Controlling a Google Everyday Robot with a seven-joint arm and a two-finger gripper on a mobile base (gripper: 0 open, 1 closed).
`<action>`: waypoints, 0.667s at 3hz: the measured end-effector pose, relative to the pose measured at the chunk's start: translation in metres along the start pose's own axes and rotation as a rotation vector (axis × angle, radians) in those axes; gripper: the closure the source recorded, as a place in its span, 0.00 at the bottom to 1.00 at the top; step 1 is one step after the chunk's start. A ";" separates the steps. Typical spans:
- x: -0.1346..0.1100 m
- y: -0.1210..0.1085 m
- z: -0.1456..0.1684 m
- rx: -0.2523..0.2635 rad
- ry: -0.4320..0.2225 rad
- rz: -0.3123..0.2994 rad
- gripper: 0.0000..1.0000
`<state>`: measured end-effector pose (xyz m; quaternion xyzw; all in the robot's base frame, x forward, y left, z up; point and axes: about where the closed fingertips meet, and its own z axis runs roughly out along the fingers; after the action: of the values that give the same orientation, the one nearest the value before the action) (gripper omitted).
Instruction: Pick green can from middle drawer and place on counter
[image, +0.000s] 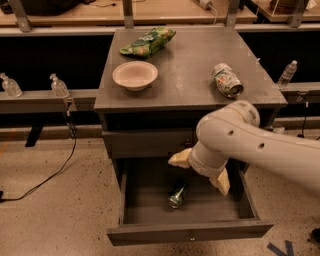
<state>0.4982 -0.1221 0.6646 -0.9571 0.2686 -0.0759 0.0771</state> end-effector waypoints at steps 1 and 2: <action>0.007 -0.014 0.004 0.062 0.046 -0.032 0.00; 0.007 -0.014 0.004 0.063 0.045 -0.030 0.00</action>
Offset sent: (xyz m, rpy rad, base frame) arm 0.0130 0.0073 -0.0017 0.0198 -0.0729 0.0312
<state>0.5120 -0.1137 0.6641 -0.9562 0.2535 -0.1067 0.0999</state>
